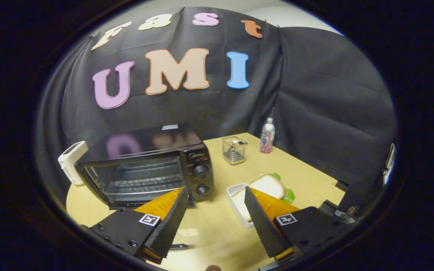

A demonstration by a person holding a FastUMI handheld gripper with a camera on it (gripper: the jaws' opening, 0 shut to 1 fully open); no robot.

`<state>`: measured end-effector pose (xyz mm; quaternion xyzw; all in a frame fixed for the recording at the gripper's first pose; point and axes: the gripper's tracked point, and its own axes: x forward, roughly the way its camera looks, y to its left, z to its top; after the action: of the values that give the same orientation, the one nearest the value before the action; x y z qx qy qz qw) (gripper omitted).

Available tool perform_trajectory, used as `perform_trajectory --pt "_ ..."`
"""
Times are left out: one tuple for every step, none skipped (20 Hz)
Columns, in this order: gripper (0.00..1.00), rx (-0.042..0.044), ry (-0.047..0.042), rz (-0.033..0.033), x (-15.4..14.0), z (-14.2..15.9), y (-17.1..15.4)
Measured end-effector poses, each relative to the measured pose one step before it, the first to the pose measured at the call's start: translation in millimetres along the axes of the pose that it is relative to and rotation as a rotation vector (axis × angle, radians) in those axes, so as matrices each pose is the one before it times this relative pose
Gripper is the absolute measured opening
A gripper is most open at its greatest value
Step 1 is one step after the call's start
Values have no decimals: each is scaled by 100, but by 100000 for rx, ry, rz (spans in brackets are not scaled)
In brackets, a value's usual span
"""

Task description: Open the toaster oven, put the food inside, and close the toaster oven door.

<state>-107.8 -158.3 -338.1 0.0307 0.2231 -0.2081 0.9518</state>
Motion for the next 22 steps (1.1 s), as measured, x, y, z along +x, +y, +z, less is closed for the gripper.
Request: perform_trajectory --pt "95 1313 -290 -2558 261 164 -1103" --pt "95 1596 -118 -2561 233 205 -1075" --pt "95 1846 -137 -2483 262 102 -1092" --pt "95 1976 -17 -2711 303 123 -1142" --pt "95 1934 219 -2504 453 -34 -1154" --pt "95 1647 363 -2029 433 -77 -1006" --pt "95 1468 372 -2226 659 -100 -1047" --pt "95 1750 570 -1853 532 -69 -998" --pt "95 2112 691 -1617 563 -214 -1074" --pt "95 2441 1243 -1391 599 -345 -866" --pt "95 2476 1367 -1333 685 -454 -787" --pt "95 2531 1134 -1097 670 -293 -804" --pt "95 2954 1054 -548 557 -450 -646" --pt "95 3548 1253 1002 650 -377 -154" --pt "95 3392 1506 2094 729 -553 7" --pt "95 2470 1886 1901 581 -548 19" --pt "95 1149 2113 1383 611 -706 -77" --pt "96 117 2125 1044 649 -614 -108" --pt "96 -544 2418 852 653 -644 -84" --pt "96 -915 2201 1380 538 -601 83" --pt "96 -878 2089 1264 618 -537 124" --pt "97 -808 1528 1390 478 -346 255"
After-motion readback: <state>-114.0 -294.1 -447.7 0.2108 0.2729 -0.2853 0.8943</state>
